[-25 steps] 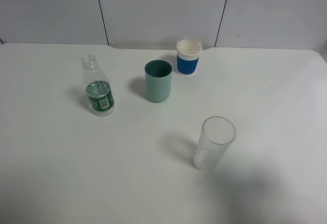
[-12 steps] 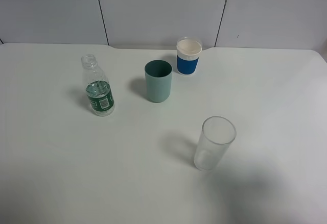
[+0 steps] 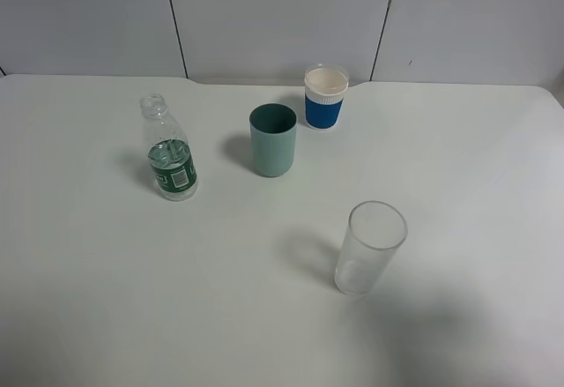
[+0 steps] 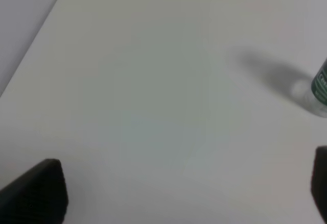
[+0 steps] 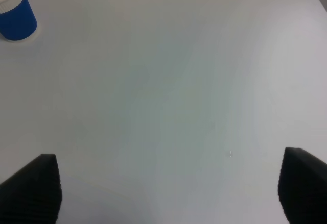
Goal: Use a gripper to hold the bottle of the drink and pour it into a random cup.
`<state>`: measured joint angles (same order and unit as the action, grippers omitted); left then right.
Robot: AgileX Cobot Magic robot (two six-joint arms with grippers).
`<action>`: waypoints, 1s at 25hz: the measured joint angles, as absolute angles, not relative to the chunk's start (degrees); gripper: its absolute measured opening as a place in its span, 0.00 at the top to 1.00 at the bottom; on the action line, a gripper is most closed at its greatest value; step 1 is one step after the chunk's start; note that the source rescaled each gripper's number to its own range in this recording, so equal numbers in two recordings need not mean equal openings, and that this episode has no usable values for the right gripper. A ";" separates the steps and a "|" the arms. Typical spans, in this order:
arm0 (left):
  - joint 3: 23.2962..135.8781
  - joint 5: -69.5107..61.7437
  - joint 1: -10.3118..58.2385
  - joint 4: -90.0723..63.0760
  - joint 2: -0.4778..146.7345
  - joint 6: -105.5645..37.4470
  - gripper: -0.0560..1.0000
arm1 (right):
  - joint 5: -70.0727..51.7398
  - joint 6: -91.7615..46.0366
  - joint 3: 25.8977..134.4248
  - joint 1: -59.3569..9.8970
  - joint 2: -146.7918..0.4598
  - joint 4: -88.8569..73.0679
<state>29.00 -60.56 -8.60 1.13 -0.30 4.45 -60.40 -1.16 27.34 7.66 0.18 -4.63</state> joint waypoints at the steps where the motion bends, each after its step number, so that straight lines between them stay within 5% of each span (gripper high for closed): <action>1: 29.00 -60.56 -8.60 1.13 -0.30 4.45 0.09 | -60.40 -1.16 27.34 7.66 0.18 -4.63; 25: 29.00 -60.56 -8.60 1.15 -0.30 4.40 0.09 | -60.40 -1.16 27.34 7.66 0.18 -4.63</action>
